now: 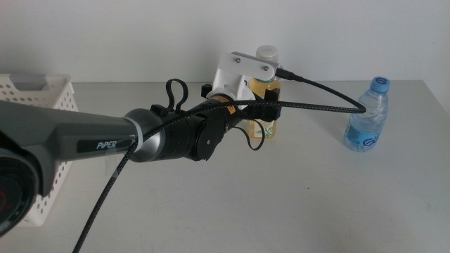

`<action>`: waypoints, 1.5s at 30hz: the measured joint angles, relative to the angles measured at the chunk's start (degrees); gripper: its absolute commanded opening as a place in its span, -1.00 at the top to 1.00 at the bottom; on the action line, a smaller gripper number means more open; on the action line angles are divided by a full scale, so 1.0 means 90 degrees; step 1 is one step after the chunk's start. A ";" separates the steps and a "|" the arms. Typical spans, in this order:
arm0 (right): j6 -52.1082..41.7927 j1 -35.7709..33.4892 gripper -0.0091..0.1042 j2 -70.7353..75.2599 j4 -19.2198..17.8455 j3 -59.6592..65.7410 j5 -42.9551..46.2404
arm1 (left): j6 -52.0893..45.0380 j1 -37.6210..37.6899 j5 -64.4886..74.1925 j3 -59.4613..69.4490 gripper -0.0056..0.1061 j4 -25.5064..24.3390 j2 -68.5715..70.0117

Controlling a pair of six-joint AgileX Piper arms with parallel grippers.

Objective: Use arms to grab the bottles and put them into the dustbin to the left of the table.

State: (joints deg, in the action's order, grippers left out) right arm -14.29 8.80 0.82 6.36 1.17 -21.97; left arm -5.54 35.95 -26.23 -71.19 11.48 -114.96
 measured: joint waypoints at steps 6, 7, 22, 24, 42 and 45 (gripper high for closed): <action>0.0000 0.0000 -0.82 0.0000 0.0000 0.0000 0.0000 | 0.0000 0.0000 0.0007 -0.0210 -0.73 0.0043 -0.0208; 0.0000 0.0000 -0.82 0.0000 0.0000 0.0000 0.0000 | 0.0000 0.0000 0.0007 -0.0239 -0.73 0.0045 -0.0243; 0.0000 0.0000 -0.82 0.0000 0.0000 0.0000 0.0000 | -0.0019 0.0000 -0.0042 -0.0804 -0.73 0.0045 -0.0910; 0.0000 0.0000 -0.82 0.0000 0.0000 0.0000 0.0000 | -0.0019 0.0000 -0.0069 -0.0910 -0.73 0.0045 -0.1022; 0.0000 0.0000 -0.82 0.0000 0.0000 0.0000 0.0000 | -0.0118 0.0000 -0.1255 -0.1183 -0.71 0.0029 -0.1869; 0.0000 0.0000 -0.82 0.0000 0.0000 0.0000 0.0000 | -0.0137 0.0000 -0.1372 -0.1183 -0.59 0.0021 -0.1914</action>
State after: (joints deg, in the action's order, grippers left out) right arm -14.29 8.80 0.82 6.36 1.17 -21.97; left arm -6.78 35.95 -38.58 -81.83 11.66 -132.19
